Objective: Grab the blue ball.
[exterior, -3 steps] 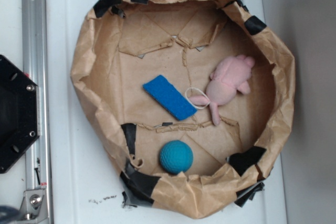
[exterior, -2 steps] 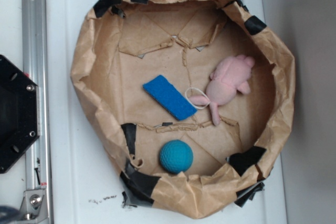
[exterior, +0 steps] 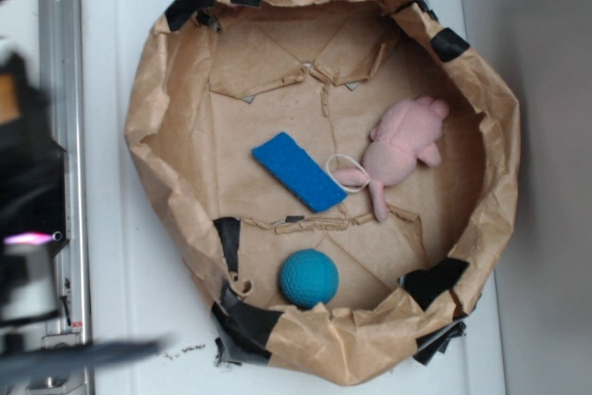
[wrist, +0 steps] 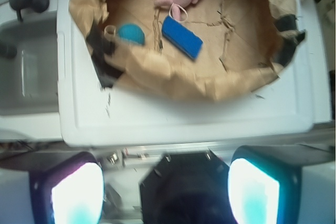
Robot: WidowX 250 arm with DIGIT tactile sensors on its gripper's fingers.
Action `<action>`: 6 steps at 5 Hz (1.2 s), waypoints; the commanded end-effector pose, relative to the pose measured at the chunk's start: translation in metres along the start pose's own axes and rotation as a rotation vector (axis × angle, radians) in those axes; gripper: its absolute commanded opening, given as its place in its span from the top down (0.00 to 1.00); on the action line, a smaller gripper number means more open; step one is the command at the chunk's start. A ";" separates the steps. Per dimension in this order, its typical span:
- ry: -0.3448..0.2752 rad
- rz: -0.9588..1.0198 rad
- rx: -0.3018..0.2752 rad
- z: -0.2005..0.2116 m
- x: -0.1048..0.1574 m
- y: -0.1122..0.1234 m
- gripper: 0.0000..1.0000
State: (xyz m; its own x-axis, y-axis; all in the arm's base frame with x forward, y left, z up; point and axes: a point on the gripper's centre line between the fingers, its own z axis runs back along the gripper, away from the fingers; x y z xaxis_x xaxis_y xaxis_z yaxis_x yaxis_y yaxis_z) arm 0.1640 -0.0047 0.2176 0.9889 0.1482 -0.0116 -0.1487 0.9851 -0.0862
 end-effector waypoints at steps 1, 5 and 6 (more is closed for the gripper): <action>-0.122 0.417 -0.196 -0.050 0.085 -0.004 0.00; 0.302 0.782 -0.182 -0.175 0.072 -0.045 0.00; 0.396 0.757 -0.269 -0.182 0.064 -0.057 0.00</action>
State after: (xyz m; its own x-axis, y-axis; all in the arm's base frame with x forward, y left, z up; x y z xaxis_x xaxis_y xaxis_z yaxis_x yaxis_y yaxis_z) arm 0.2460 -0.0749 0.0362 0.5491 0.6648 -0.5065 -0.8122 0.5674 -0.1359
